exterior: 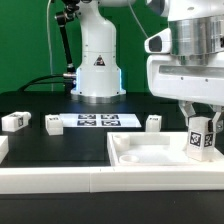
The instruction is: Assemble square table
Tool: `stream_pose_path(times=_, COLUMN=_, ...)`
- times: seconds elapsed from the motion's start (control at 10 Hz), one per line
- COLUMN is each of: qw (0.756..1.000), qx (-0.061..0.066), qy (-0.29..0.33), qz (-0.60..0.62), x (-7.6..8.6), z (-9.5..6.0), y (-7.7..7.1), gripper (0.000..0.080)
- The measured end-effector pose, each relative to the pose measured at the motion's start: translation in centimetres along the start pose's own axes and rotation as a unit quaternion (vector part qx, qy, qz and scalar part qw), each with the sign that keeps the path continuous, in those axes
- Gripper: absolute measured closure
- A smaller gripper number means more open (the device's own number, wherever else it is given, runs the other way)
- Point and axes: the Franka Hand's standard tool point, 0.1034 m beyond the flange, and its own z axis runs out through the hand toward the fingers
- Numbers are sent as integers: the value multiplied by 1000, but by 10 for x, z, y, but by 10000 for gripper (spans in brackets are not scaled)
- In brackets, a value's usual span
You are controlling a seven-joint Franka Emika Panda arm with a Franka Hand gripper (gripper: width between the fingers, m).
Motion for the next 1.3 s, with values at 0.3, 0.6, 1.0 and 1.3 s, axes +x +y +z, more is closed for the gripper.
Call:
stream_pose_path(times=0.3, qw=1000, qx=0, qy=-1, qz=-21, x=-1, z=0, y=0, gripper=262)
stream_pose_path(times=0.6, qw=994, qx=-8, qy=1, qz=-112, x=-2, z=-1, y=0, gripper=154)
stream_pose_path(times=1.0, qw=969, qx=-7, qy=0, qz=-247, x=-3, z=-1, y=-1, gripper=151)
stream_pose_path(times=1.3, qw=914, qx=-33, qy=17, qz=-405, x=-1, z=-1, y=1, gripper=151)
